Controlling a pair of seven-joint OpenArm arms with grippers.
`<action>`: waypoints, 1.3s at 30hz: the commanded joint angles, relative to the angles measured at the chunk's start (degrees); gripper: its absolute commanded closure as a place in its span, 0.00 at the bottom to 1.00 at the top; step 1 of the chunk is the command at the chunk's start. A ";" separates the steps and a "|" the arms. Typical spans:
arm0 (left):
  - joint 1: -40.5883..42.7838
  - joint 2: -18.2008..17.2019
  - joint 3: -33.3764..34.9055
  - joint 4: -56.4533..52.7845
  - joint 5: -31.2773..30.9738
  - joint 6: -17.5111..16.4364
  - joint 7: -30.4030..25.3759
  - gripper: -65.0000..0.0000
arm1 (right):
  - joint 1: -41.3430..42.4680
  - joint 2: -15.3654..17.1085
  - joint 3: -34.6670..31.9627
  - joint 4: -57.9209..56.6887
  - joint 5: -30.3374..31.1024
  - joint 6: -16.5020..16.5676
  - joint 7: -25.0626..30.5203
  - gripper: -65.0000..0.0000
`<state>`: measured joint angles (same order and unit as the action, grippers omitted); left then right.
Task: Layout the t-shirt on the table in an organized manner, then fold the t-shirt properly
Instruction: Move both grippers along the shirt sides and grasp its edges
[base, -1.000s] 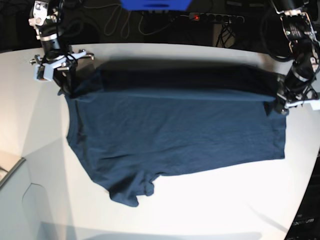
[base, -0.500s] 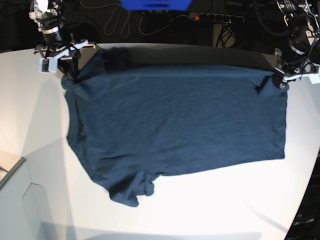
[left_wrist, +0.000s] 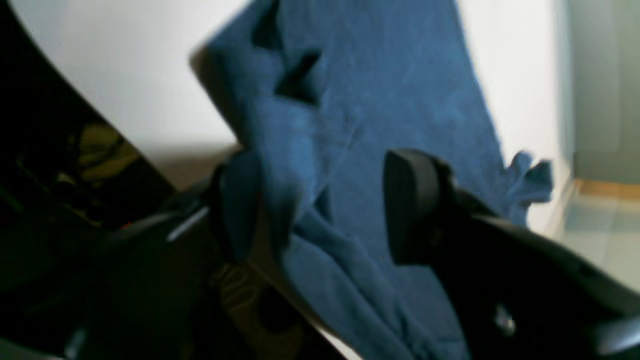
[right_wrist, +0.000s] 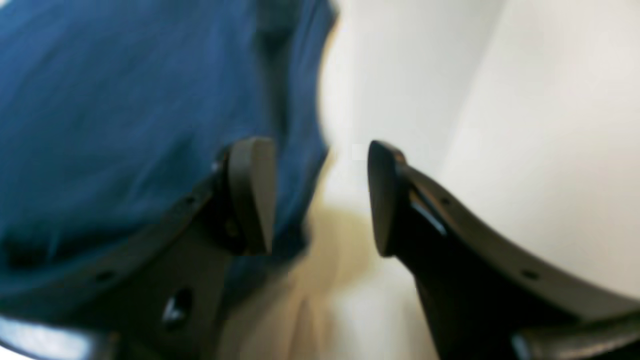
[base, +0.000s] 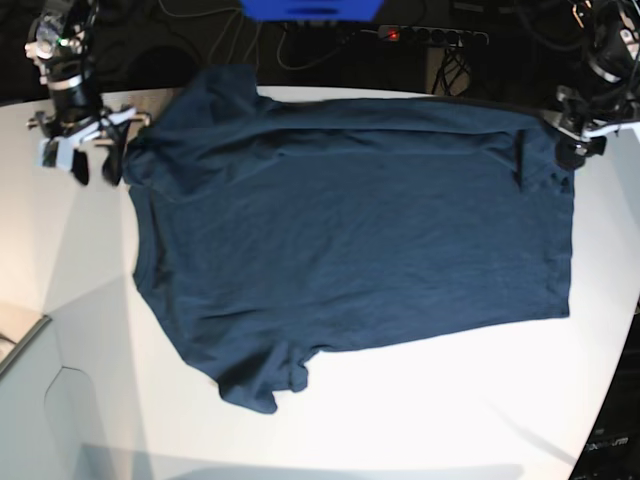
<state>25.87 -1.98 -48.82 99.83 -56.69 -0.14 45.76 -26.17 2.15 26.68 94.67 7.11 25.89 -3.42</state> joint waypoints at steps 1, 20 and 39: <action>-0.24 -0.18 -1.16 2.63 -1.47 -0.17 0.53 0.39 | 0.72 1.14 0.71 0.58 0.67 0.00 1.35 0.54; -15.01 -0.53 -3.01 1.05 -0.76 0.27 1.76 0.38 | 41.78 7.21 -13.71 -40.83 0.49 0.00 -6.56 1.00; -21.34 -1.85 -2.74 -10.38 -0.76 0.36 1.58 0.38 | 59.45 12.40 -20.57 -80.30 -1.18 -21.54 13.49 1.00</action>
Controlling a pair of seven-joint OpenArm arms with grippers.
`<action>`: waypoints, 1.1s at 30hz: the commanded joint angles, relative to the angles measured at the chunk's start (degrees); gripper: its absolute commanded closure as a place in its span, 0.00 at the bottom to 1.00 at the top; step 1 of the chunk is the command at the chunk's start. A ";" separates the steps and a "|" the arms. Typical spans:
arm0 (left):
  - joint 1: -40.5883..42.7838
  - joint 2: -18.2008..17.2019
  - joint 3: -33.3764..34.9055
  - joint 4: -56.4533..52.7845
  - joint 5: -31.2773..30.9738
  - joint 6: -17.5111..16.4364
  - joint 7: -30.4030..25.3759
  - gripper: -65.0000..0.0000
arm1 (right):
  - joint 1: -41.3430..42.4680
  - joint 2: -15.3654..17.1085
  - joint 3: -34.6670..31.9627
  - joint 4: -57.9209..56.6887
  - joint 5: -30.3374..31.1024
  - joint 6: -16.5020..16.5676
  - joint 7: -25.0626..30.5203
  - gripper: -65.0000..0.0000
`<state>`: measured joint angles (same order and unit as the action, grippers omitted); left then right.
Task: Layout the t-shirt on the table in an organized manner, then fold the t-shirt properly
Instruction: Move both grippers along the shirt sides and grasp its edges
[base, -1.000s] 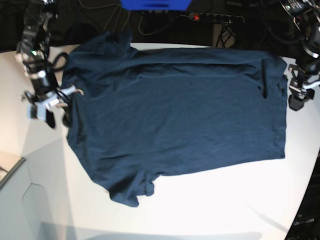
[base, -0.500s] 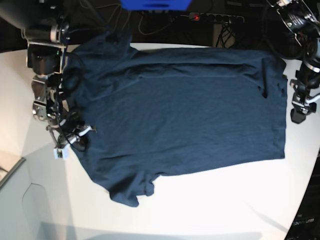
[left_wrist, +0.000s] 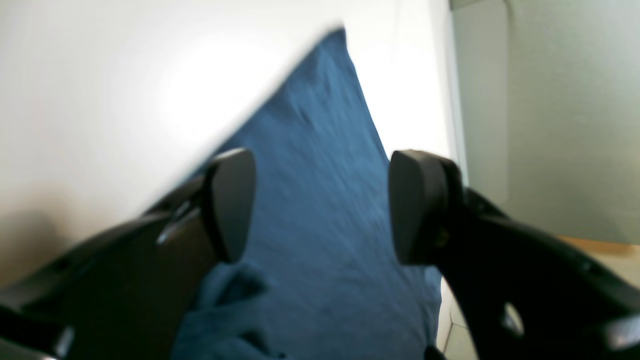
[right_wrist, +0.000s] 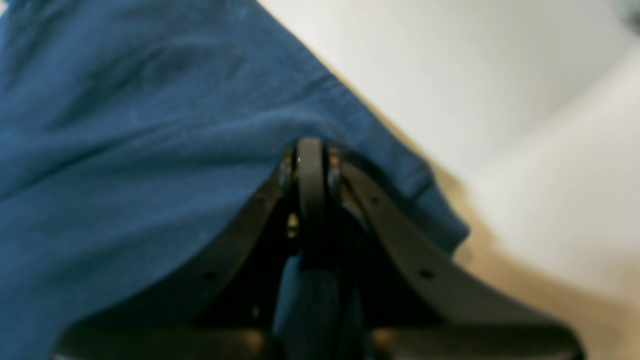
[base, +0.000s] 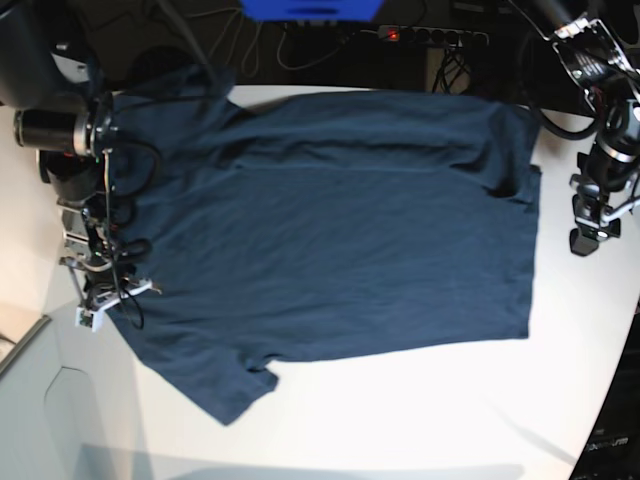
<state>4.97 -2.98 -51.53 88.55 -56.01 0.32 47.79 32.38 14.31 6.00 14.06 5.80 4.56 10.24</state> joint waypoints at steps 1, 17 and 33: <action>-0.80 -0.84 -0.03 0.90 -1.44 -0.10 -0.27 0.38 | 1.07 0.33 0.11 0.22 -0.40 -2.58 0.53 1.00; -4.84 -0.14 15.09 -3.41 6.12 -0.01 -3.00 0.38 | 3.36 -0.90 0.11 0.48 -0.92 -9.79 10.20 1.00; -21.46 -0.84 24.76 -34.80 32.93 -0.01 -19.88 0.38 | -3.33 1.12 0.46 3.83 -0.66 -9.79 10.02 1.00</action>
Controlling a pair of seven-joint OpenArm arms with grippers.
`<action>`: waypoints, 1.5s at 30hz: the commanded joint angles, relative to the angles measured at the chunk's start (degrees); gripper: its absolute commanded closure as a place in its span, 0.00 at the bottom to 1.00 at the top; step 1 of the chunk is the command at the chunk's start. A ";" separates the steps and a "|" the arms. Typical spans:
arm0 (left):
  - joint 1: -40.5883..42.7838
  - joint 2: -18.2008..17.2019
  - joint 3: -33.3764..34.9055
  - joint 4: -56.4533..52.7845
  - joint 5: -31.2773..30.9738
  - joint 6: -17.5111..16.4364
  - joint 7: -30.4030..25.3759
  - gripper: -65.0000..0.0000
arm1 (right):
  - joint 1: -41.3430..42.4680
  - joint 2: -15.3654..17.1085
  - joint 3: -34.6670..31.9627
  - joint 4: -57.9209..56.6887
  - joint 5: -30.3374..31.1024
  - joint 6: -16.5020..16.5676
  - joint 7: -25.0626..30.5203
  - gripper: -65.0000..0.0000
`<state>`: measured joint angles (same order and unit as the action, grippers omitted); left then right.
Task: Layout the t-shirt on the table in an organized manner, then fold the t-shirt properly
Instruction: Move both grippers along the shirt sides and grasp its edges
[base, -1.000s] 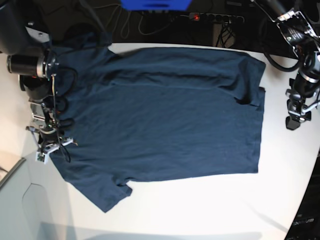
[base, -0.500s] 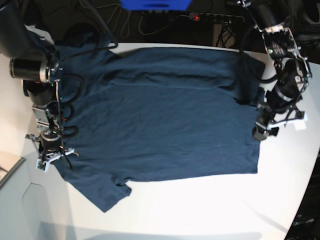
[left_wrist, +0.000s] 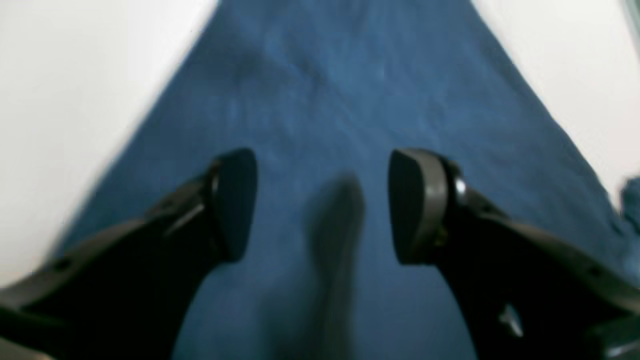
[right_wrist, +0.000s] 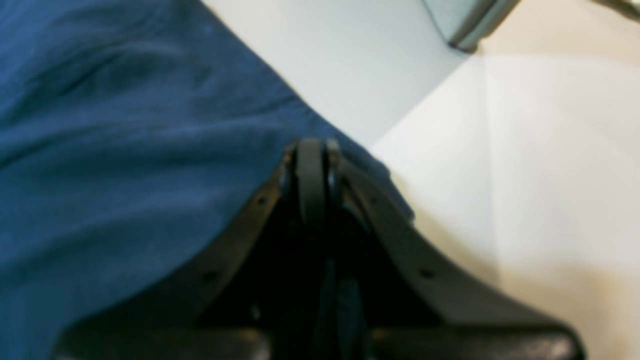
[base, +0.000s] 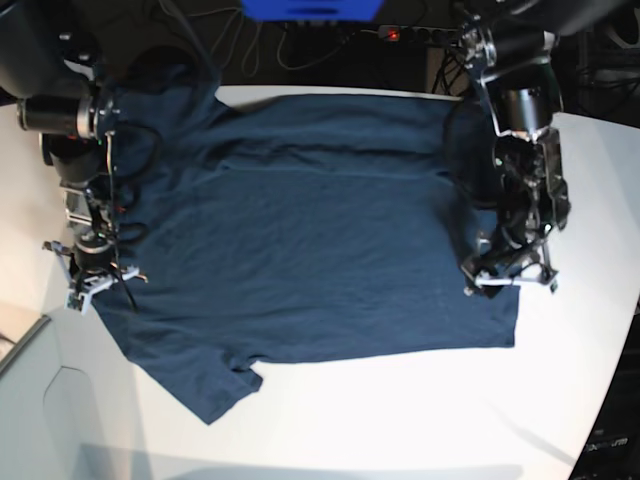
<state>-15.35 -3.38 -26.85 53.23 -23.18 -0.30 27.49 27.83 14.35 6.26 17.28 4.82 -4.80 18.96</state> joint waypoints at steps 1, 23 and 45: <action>-2.71 -0.45 0.08 -2.20 2.21 0.51 -1.77 0.37 | -0.10 1.17 0.20 2.19 0.32 -0.43 1.21 1.00; -32.69 -4.23 0.08 -40.71 24.63 0.16 -35.09 0.37 | -23.22 0.99 0.29 33.58 0.41 -0.43 1.04 1.00; -5.61 -1.50 -0.27 -0.88 24.37 0.08 -7.05 0.37 | -24.10 -0.15 0.29 33.58 0.41 -0.43 0.95 1.00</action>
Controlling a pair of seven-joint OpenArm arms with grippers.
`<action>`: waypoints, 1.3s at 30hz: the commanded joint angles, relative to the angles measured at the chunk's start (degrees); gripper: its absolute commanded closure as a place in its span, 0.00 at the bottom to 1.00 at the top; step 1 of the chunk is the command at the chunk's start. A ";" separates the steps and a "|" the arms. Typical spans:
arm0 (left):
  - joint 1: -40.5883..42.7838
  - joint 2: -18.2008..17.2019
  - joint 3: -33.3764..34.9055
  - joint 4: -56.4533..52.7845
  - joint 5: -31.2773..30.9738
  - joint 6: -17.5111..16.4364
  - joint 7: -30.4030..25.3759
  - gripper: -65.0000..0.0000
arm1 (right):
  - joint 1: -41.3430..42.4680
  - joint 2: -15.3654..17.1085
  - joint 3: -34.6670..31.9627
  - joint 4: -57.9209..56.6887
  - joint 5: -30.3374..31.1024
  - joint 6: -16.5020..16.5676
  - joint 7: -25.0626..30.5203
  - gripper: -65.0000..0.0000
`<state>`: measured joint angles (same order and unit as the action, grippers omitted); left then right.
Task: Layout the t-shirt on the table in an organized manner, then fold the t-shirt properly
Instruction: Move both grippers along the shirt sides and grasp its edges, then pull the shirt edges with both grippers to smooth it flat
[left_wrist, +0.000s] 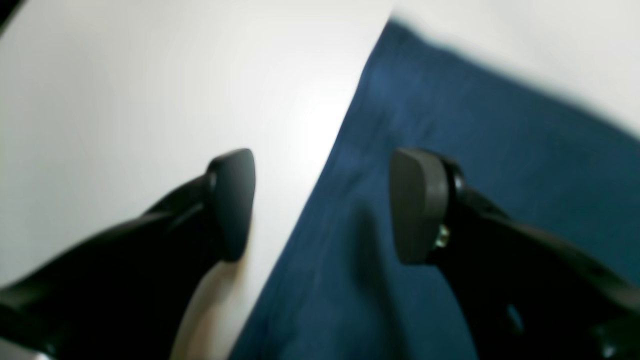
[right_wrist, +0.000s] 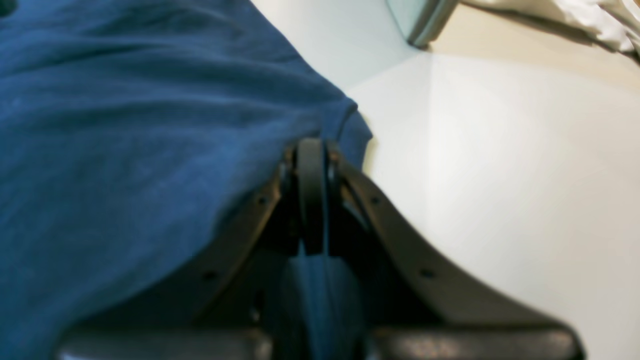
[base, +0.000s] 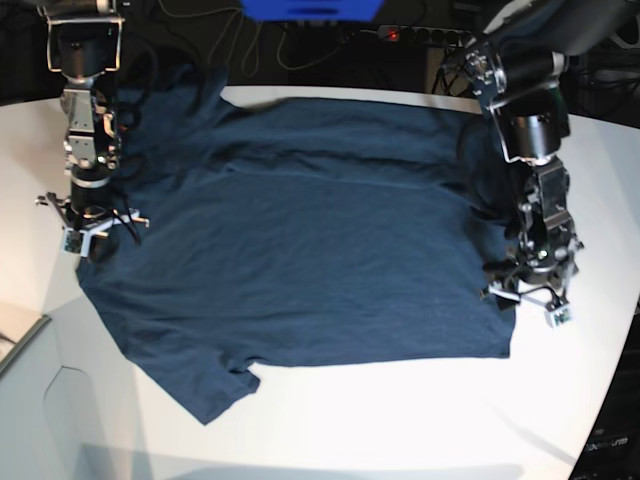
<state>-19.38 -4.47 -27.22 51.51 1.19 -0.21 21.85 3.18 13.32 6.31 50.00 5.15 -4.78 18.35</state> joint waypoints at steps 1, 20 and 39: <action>-1.68 -0.41 0.10 -0.12 0.00 -0.01 -1.41 0.37 | 0.47 0.88 0.24 0.86 0.08 -0.46 1.56 1.00; -11.52 -2.70 0.28 -28.25 0.08 0.16 -17.05 0.98 | 0.91 1.23 0.16 0.86 -0.18 -0.46 1.56 1.00; -28.23 -3.05 0.28 -34.67 0.00 0.25 -28.04 0.99 | 2.31 0.88 -0.02 0.86 -0.18 -0.46 -3.80 1.00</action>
<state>-45.47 -7.11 -27.00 15.66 1.04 0.23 -4.58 4.99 13.47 6.20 49.93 5.10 -4.80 13.19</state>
